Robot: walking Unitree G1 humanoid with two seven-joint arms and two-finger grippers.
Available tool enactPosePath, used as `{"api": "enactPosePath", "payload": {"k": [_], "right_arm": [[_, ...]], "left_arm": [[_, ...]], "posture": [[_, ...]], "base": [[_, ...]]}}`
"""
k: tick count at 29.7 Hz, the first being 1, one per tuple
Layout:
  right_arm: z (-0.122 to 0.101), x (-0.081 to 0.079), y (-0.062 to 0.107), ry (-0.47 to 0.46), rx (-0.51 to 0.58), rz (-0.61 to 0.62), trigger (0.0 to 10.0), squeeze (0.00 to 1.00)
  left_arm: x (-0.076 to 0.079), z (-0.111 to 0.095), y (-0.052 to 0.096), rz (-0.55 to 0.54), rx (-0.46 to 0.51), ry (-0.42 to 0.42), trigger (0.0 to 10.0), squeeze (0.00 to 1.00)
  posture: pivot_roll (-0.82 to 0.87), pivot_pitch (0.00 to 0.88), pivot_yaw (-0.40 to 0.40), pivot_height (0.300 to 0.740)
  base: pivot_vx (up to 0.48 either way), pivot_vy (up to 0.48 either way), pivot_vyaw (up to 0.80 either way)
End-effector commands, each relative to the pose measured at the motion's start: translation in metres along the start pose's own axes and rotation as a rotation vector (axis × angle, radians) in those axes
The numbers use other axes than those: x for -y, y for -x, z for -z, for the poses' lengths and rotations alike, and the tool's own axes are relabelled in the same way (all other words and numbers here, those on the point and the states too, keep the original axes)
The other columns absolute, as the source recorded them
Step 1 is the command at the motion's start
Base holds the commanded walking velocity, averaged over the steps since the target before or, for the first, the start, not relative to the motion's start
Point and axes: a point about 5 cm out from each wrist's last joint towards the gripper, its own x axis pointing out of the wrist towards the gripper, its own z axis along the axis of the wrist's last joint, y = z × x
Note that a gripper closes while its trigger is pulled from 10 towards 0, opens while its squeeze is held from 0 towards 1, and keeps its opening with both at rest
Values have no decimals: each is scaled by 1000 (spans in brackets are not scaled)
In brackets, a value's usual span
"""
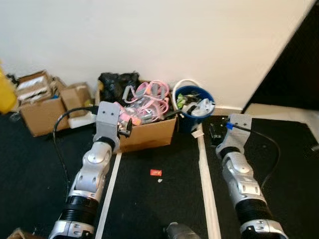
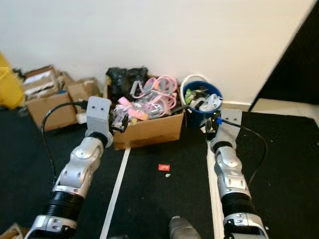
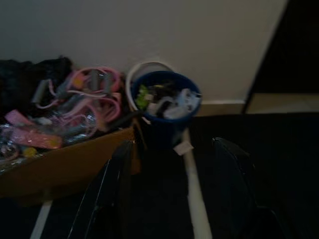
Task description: Picking trash to rubbish bin
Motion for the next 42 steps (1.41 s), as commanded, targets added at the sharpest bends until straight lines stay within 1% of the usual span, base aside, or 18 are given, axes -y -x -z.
{"api": "enactPosePath", "payload": {"k": [1,19,30,40,42], "right_arm": [[8,2,3,-1,-31,11,10000,0],[8,3,3,-3,-30,21,10000,0],[7,3,3,-4,-21,19,10000,0],[5,2,3,-4,-13,11,10000,0],[5,2,3,-4,-14,11,10000,0]], "left_arm": [[-1,4,1,4,-20,-18,10000,0],[0,6,1,8,-30,-23,10000,0],[-5,6,0,-12,-34,-26,10000,0],[-4,6,0,-14,-35,14,10000,0],[-4,6,0,-17,-37,6,10000,0]], "posture": [[-54,39,8,740],[-55,37,9,740],[-53,47,11,740],[-56,56,11,740],[-56,57,11,740]], "base": [[0,0,-800],[0,0,-800],[0,0,-800],[0,0,-800],[0,0,-800]]}}
